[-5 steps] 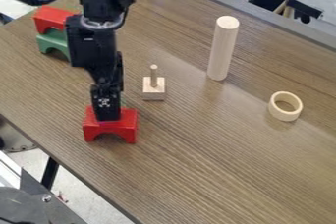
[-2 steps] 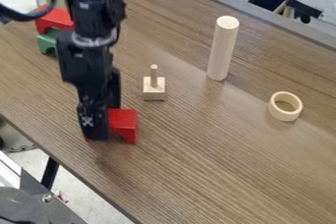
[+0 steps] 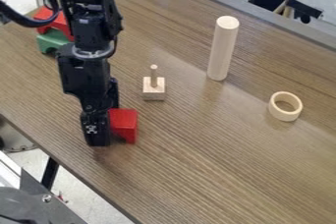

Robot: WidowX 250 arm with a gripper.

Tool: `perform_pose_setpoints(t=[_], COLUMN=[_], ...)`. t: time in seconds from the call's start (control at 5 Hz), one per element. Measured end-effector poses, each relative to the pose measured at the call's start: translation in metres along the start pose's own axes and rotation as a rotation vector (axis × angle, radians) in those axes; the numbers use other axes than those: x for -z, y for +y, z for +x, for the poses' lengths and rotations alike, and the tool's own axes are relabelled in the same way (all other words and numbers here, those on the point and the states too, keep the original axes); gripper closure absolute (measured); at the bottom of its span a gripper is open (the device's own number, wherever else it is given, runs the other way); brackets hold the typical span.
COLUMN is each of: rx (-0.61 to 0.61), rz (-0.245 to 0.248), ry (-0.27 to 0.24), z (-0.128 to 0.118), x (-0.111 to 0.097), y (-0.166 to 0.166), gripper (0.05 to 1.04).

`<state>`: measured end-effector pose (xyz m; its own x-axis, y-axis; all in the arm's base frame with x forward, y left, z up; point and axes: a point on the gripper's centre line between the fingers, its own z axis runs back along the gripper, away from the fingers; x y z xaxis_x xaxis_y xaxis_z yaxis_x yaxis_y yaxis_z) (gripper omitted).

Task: Put the red arch on top of the other red arch

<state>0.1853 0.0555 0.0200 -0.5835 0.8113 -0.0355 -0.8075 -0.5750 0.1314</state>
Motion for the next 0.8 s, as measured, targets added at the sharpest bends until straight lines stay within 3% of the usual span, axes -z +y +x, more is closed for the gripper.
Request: perform_pose_setpoints(t=[0.2,0.6,0.8], rx=[0.004,0.045,0.105], rz=[-0.006,-0.051,-0.079], ry=[0.014,0.055,0.103], z=[0.005,0.021,0.029], x=[-0.006,-0.072,-0.111], y=[0.001,-0.028,-0.047], gripper=[0.428,0.478,0.478])
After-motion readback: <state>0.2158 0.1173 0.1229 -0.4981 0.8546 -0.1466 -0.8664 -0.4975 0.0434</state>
